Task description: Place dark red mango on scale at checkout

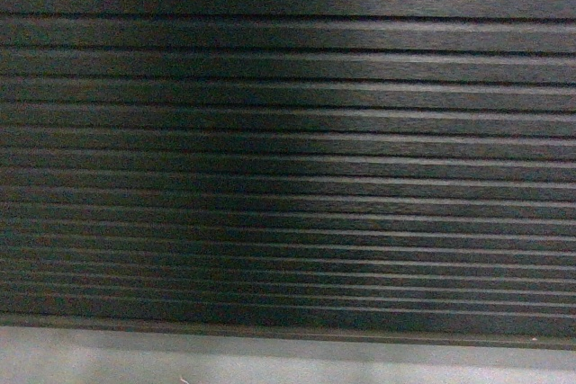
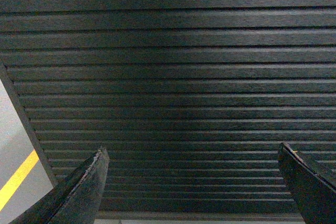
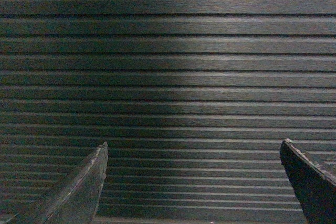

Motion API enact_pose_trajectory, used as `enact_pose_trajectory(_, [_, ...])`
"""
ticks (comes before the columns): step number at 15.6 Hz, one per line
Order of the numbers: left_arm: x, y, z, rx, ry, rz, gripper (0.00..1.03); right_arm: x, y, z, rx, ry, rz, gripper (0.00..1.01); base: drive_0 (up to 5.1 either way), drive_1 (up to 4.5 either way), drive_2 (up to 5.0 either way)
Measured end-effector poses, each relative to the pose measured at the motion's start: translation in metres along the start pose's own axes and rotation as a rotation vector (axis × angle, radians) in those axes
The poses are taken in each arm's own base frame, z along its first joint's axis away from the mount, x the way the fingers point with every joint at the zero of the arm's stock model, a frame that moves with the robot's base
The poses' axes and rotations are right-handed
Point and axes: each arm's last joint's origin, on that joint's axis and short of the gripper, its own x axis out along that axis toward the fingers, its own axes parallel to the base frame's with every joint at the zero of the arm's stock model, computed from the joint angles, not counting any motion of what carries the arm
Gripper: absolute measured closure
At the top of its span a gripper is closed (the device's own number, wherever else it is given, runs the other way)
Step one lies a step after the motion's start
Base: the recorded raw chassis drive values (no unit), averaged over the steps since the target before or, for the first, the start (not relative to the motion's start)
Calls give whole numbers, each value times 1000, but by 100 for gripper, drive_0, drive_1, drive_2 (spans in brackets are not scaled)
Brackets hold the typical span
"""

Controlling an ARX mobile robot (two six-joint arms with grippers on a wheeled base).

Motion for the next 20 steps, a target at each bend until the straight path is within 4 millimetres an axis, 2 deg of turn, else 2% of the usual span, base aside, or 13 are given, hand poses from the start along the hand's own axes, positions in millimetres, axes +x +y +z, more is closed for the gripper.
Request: enact_pose_trajectory(20, [0, 0, 0, 0, 0, 0, 5, 0, 0, 0, 0, 0, 0, 3, 0, 0, 0])
